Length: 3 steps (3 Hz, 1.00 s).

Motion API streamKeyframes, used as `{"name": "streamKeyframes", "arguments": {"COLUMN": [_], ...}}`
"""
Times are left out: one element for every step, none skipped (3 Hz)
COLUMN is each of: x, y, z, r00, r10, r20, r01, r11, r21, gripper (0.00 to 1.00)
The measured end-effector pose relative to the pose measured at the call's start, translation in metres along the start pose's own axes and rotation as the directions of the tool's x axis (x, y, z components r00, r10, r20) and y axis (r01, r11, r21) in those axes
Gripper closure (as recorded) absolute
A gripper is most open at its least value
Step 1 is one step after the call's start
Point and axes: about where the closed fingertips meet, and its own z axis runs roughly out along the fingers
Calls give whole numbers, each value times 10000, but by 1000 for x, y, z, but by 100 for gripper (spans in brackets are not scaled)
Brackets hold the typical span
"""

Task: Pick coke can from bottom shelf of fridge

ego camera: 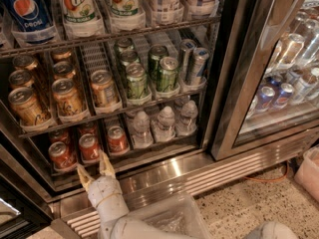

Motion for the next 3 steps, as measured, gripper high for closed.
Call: {"name": "streamKeyframes", "arguments": {"x": [12, 16, 17], "y": [-9, -11, -15], "z": [19, 25, 27], "r00": [9993, 9988, 9983], "r10": [347, 451, 521], "r20": [-134, -173, -256], "r01": [-342, -445, -520], "r11": [9988, 9985, 9986], "r21": [363, 310, 26], "gripper": [36, 36, 37]}}
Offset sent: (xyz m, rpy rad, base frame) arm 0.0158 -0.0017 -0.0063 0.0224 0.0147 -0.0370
